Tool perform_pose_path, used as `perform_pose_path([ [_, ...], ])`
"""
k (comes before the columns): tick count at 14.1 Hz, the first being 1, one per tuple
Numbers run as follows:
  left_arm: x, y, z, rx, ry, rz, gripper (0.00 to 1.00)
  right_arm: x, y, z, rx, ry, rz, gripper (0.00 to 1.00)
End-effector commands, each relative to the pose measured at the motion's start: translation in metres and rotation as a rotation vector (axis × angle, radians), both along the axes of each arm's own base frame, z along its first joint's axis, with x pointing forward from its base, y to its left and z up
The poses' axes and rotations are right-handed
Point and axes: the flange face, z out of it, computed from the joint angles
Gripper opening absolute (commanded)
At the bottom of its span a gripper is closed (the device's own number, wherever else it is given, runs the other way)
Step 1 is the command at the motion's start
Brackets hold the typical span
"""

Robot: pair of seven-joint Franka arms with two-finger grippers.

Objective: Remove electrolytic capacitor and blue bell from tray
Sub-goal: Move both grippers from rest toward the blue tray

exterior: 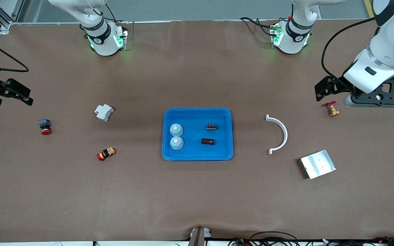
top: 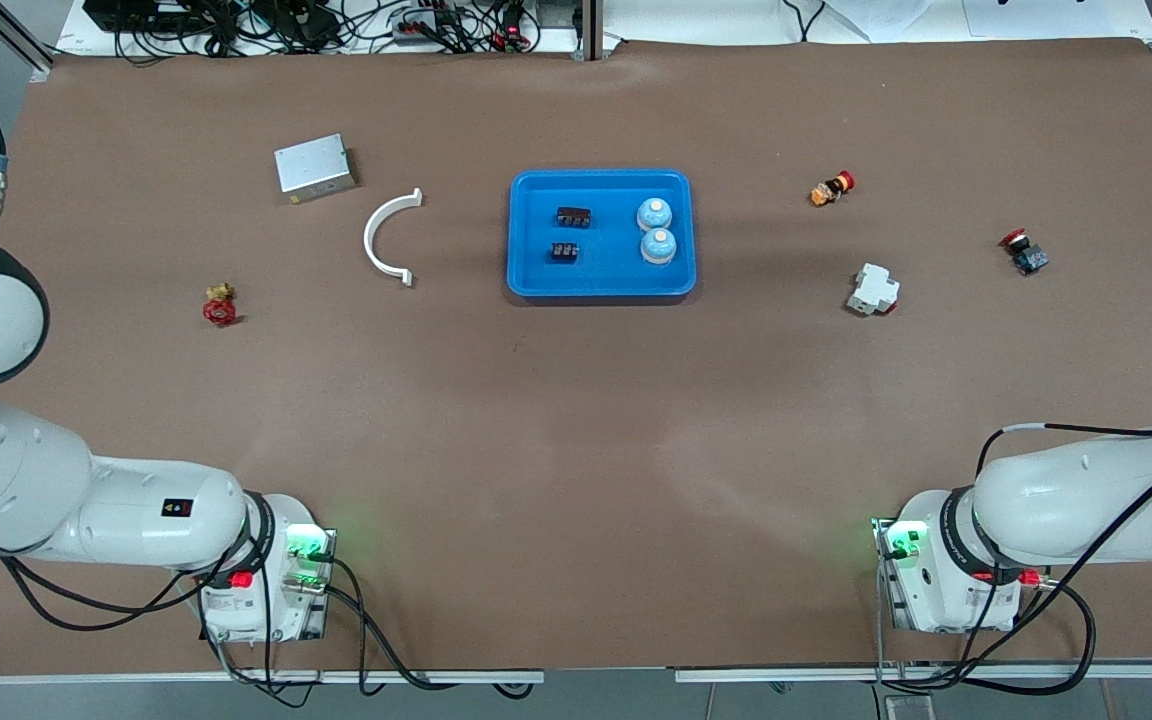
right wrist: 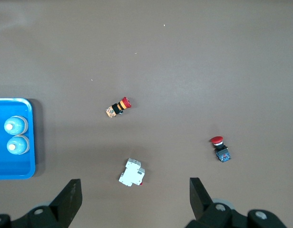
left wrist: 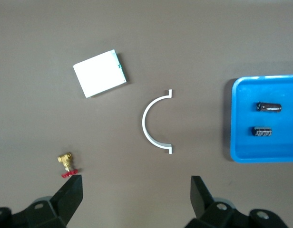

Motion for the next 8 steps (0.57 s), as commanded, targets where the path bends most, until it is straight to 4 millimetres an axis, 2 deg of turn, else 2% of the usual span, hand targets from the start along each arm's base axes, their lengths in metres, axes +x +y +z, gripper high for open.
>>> perform_pose_path([
  [1, -0.004, -0.009, -0.003, -0.003, 0.014, 0.162, 1.0, 0.002, 0.004, 0.002, 0.013, -0.004, 0.002, 1.0],
  [4, -0.004, -0.02, -0.008, -0.007, 0.016, 0.284, 1.0, 0.002, 0.008, 0.002, 0.018, -0.007, 0.007, 1.0],
  [6, -0.01, -0.035, -0.022, 0.014, 0.04, 0.306, 1.0, 0.004, 0.008, 0.001, 0.026, -0.009, 0.005, 1.0],
  [8, -0.013, -0.039, -0.027, 0.018, 0.048, 0.348, 1.0, 0.012, 0.01, -0.012, 0.026, 0.001, 0.009, 1.0],
])
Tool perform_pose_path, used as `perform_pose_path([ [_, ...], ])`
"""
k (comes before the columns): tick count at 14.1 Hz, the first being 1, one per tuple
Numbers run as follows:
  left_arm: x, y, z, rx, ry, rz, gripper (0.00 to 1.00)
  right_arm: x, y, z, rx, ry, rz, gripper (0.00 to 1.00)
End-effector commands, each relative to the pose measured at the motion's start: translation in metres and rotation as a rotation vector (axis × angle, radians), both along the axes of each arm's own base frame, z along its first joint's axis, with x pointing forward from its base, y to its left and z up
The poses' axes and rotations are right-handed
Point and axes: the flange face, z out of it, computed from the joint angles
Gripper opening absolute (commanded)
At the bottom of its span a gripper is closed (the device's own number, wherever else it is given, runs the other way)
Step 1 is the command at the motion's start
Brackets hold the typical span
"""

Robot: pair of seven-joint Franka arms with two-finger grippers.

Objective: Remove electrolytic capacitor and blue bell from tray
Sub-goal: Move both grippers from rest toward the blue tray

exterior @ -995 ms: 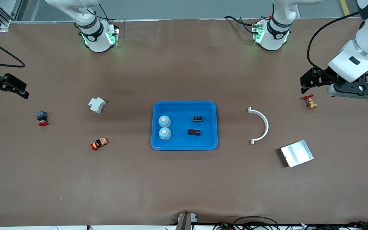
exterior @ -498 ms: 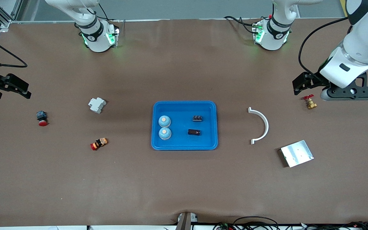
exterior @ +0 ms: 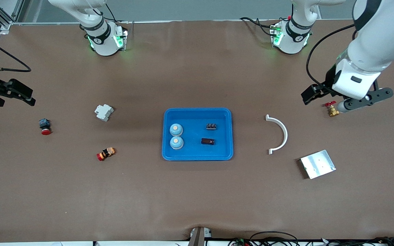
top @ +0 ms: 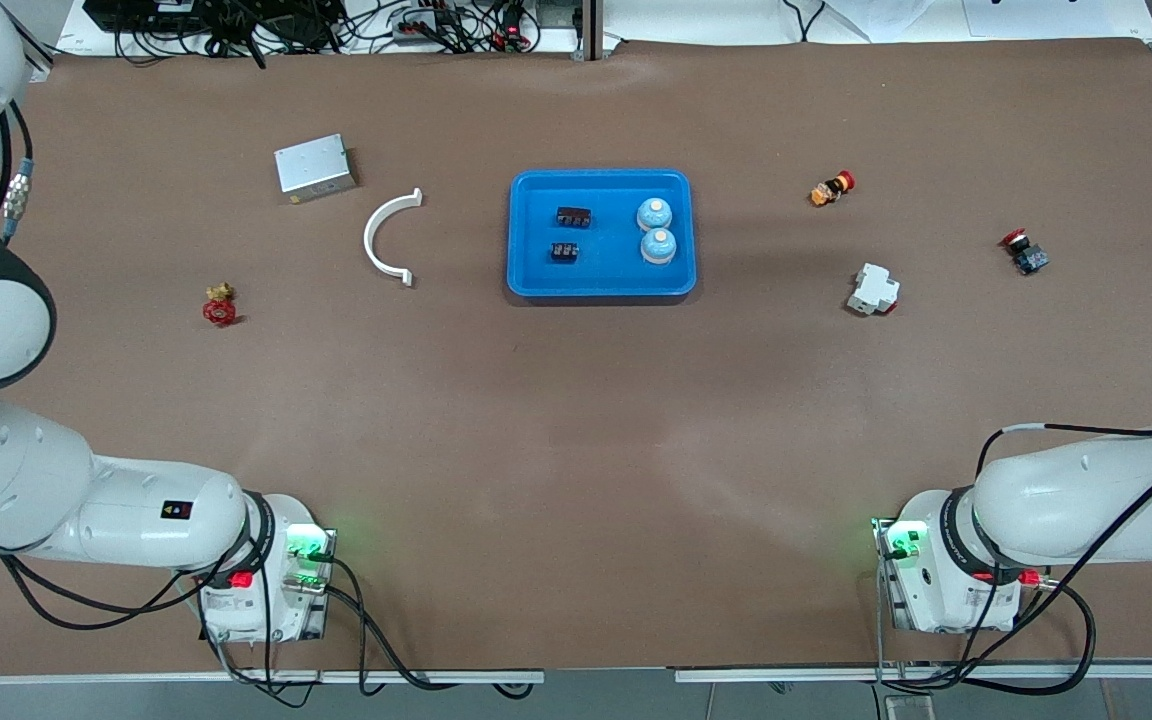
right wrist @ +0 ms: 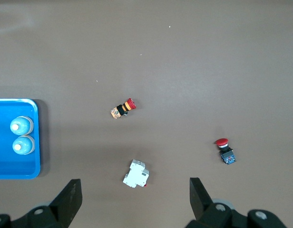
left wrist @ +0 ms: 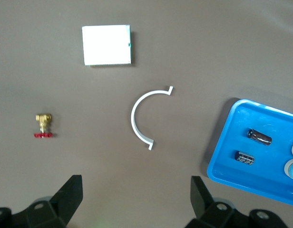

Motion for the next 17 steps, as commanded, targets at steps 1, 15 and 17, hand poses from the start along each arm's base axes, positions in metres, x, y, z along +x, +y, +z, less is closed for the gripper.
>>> perform_pose_path([
  [1, -0.007, -0.012, -0.005, 0.01, 0.006, 0.069, 1.0, 0.012, 0.012, -0.014, 0.01, 0.008, 0.015, 1.0],
  [15, -0.022, -0.142, -0.147, 0.016, -0.001, 0.565, 1.0, 0.037, 0.102, -0.074, 0.01, 0.064, 0.062, 1.0],
  [17, -0.014, -0.15, -0.158, 0.0, -0.001, 0.61, 1.0, 0.044, 0.131, -0.095, 0.011, 0.062, 0.083, 1.0],
])
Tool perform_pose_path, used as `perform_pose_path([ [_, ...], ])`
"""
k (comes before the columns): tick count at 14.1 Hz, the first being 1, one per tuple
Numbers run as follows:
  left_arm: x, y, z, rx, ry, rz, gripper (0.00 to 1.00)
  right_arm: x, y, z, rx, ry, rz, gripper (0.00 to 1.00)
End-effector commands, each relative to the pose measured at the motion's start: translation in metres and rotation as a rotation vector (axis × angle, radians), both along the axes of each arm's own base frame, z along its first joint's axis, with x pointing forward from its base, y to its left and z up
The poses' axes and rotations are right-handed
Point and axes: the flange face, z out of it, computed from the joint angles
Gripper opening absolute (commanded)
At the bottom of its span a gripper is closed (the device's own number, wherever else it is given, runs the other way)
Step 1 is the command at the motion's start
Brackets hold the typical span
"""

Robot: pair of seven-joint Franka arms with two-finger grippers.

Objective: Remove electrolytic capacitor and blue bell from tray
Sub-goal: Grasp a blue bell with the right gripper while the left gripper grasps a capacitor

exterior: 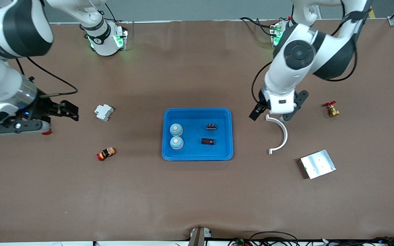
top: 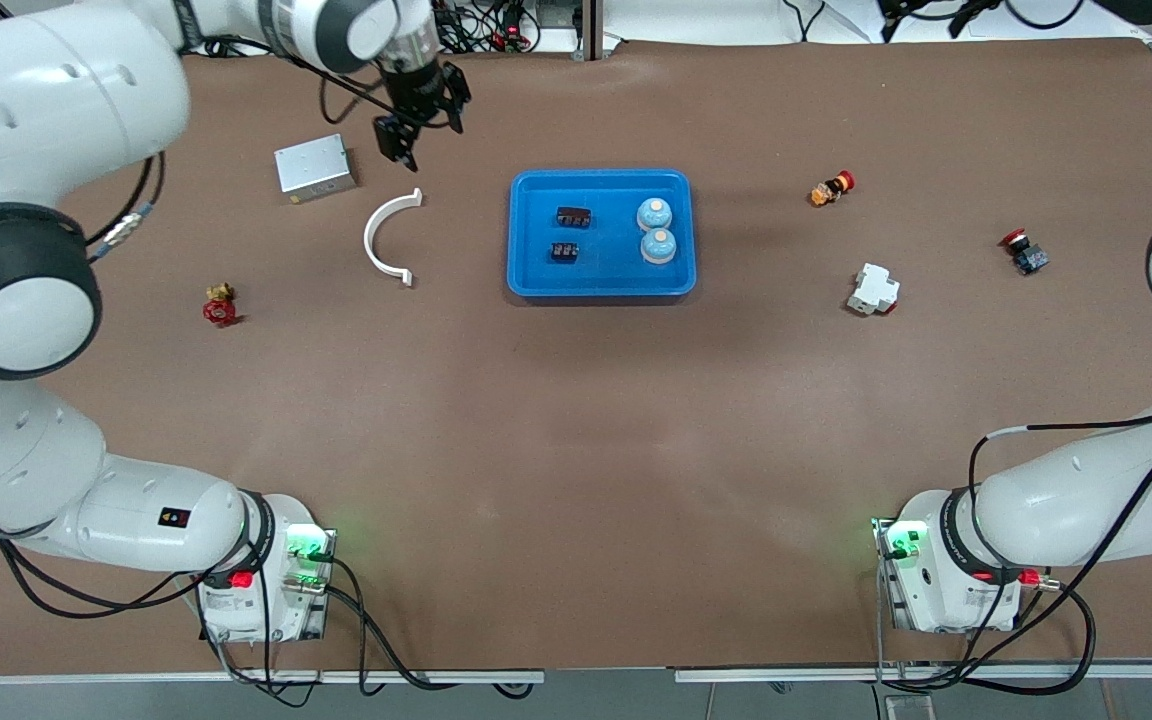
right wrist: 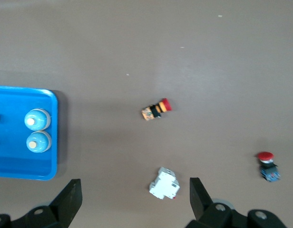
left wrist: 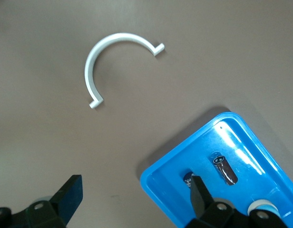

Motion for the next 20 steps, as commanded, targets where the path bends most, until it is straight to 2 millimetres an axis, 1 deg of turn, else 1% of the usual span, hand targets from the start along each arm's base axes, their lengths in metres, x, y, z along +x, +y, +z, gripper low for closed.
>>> perform_pose_path([
  [1, 0.012, -0.013, -0.005, -0.01, -0.017, 0.059, 1.0, 0.008, 0.041, -0.021, 0.007, -0.003, -0.005, 1.0],
  [3, 0.019, -0.017, 0.004, -0.031, -0.024, 0.109, 1.0, 0.011, 0.074, -0.044, 0.006, 0.003, -0.018, 1.0],
  [4, 0.019, -0.02, 0.0, -0.03, -0.018, 0.112, 1.0, 0.011, 0.089, -0.058, 0.002, 0.015, -0.047, 1.0],
  [5, 0.015, -0.028, -0.008, -0.021, -0.01, 0.086, 1.0, 0.01, 0.106, -0.071, -0.001, 0.024, -0.097, 1.0],
  [6, 0.01, -0.041, -0.017, -0.013, -0.001, 0.059, 1.0, 0.008, 0.124, -0.081, -0.004, 0.029, -0.137, 1.0],
  [8, 0.011, -0.048, -0.022, -0.017, 0.007, 0.062, 1.0, 0.005, 0.154, -0.106, -0.013, 0.04, -0.189, 1.0],
  [9, 0.005, -0.057, -0.027, -0.014, 0.016, 0.08, 1.0, 0.001, 0.168, -0.117, -0.015, 0.045, -0.219, 1.0],
  [11, 0.005, -0.062, -0.045, 0.012, 0.029, 0.145, 1.0, -0.004, 0.184, -0.14, -0.023, 0.058, -0.272, 1.0],
  [13, -0.002, -0.079, -0.06, 0.03, 0.033, 0.17, 1.0, -0.007, 0.193, -0.165, -0.021, 0.058, -0.293, 1.0],
  [14, 0.0, -0.082, -0.064, 0.028, 0.036, 0.185, 1.0, -0.008, 0.201, -0.18, -0.021, 0.06, -0.294, 1.0],
  [15, 0.001, -0.082, -0.068, 0.03, 0.043, 0.196, 1.0, -0.013, 0.217, -0.201, -0.03, 0.07, -0.286, 1.0],
  [16, 0.001, -0.083, -0.071, 0.029, 0.045, 0.206, 1.0, -0.016, 0.229, -0.214, -0.031, 0.069, -0.305, 1.0],
  [17, 0.001, -0.084, -0.073, 0.032, 0.048, 0.218, 1.0, -0.017, 0.235, -0.225, -0.031, 0.068, -0.337, 1.0],
  [18, 0.0, -0.083, -0.07, 0.034, 0.05, 0.219, 1.0, -0.024, 0.249, -0.241, -0.038, 0.074, -0.358, 1.0],
  [20, -0.003, -0.086, -0.065, 0.028, 0.056, 0.224, 1.0, -0.03, 0.264, -0.263, -0.038, 0.071, -0.389, 1.0],
])
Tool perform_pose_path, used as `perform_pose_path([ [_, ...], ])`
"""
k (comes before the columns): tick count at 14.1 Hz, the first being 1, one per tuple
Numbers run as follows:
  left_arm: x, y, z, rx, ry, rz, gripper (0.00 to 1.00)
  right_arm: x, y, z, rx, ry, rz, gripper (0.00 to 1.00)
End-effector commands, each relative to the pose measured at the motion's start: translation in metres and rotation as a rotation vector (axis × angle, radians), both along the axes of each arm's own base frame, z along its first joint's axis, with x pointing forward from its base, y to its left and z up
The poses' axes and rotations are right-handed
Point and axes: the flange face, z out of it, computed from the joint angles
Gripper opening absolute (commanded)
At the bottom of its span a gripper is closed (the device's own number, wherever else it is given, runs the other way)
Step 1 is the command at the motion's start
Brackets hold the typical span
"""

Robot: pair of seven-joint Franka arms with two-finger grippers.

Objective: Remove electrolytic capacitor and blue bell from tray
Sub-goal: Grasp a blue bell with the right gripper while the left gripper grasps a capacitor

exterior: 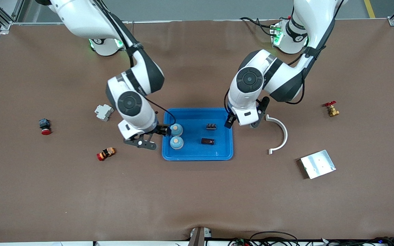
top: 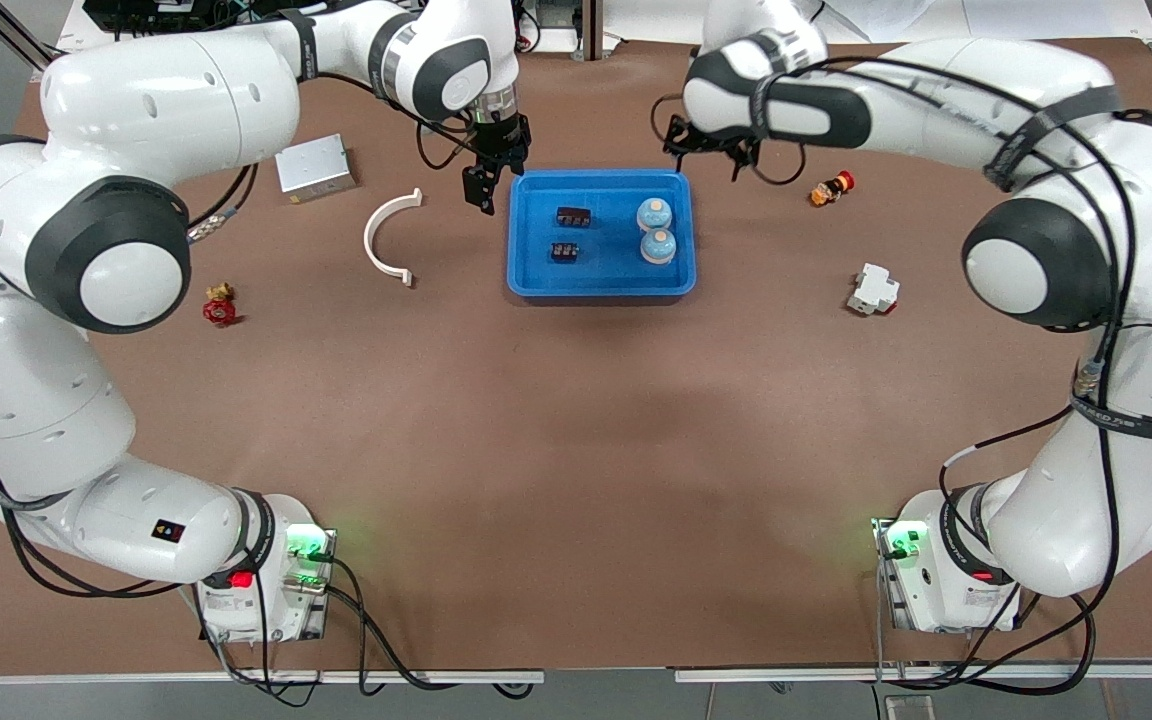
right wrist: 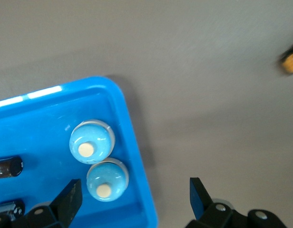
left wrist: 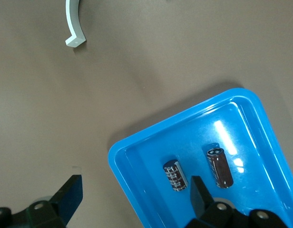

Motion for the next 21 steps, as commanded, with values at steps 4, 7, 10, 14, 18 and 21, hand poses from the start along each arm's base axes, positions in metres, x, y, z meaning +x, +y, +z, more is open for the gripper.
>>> perform_pose_path([
  [4, -0.001, -0.011, -0.002, 0.009, -0.009, 0.081, 1.0, -0.012, 0.025, -0.032, -0.001, -0.007, -0.065, 1.0],
  [7, -0.003, -0.026, -0.026, 0.001, -0.01, 0.156, 1.0, -0.012, 0.031, -0.048, 0.015, -0.019, -0.08, 1.0],
  [10, 0.008, -0.037, -0.04, -0.009, -0.009, 0.259, 1.0, -0.026, 0.037, -0.068, 0.016, -0.022, -0.064, 1.0],
  [14, 0.01, -0.047, -0.063, 0.013, -0.022, 0.303, 1.0, -0.042, 0.055, -0.076, 0.028, -0.036, -0.037, 1.0],
  [18, 0.008, -0.065, -0.094, 0.005, -0.032, 0.334, 1.0, -0.05, 0.062, -0.09, 0.019, -0.024, -0.04, 1.0],
  [21, 0.002, -0.075, -0.105, 0.0, -0.046, 0.323, 1.0, -0.049, 0.059, -0.102, 0.016, -0.021, -0.045, 1.0],
])
